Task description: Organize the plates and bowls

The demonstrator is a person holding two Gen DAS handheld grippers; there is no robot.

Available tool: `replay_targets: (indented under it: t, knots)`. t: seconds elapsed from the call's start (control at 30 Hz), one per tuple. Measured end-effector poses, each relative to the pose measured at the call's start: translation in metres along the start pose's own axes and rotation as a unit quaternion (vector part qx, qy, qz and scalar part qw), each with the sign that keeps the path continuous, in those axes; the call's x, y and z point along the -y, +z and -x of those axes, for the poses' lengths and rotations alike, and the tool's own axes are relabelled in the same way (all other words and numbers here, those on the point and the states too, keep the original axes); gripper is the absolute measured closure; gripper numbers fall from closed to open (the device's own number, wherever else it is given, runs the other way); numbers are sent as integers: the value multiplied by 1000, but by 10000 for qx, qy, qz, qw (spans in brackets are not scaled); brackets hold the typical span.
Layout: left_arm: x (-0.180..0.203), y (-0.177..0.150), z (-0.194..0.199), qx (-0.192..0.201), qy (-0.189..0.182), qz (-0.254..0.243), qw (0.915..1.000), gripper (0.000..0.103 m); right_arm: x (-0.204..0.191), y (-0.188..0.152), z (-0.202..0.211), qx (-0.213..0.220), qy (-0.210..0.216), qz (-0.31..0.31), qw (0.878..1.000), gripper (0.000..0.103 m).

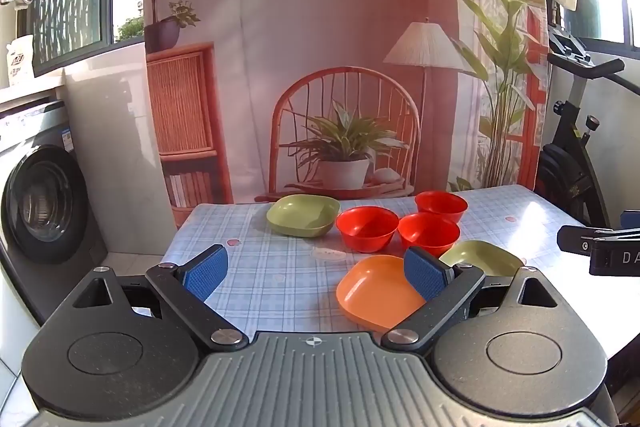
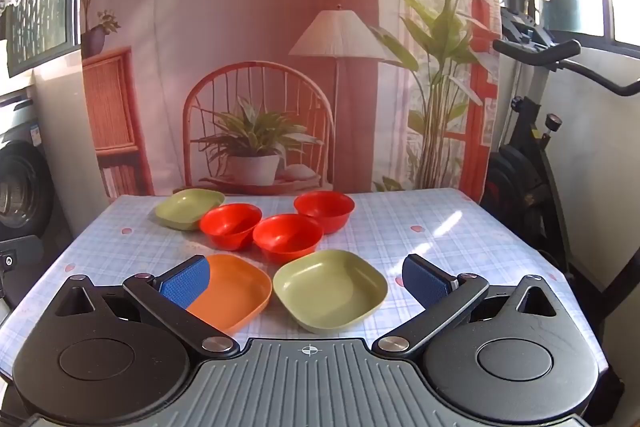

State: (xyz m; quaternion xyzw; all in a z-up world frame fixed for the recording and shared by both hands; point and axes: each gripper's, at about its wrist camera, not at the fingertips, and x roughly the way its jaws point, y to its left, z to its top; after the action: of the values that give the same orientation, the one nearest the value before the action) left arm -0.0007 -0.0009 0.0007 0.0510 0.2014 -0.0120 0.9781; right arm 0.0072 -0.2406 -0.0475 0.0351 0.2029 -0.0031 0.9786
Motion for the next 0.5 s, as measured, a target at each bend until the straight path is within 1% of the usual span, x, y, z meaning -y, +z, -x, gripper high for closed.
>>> replay_targets:
  t: [0.1,0.27,0.3,0.47,0.5]
  knots:
    - [2,1,1,71,-24,-13,10000,7,0,0,-1,-4,-7,-3,10000,0]
    - [-5,2,5,19,-64,71,10000,7,0,0,-2,-23,-3,-5,10000,0]
    - [0,0,3,22,-20,32,10000,7,-1,1,-2,-29,-7,-8,10000,0]
    - [-3,0,2,-11,-28,89,10000,7,-3,3,-1,-24,14,-20,10000,0]
    - [-3,1,2,-12,-29,92,10000,7,2,-1,2,-24,17,-22,10000,0]
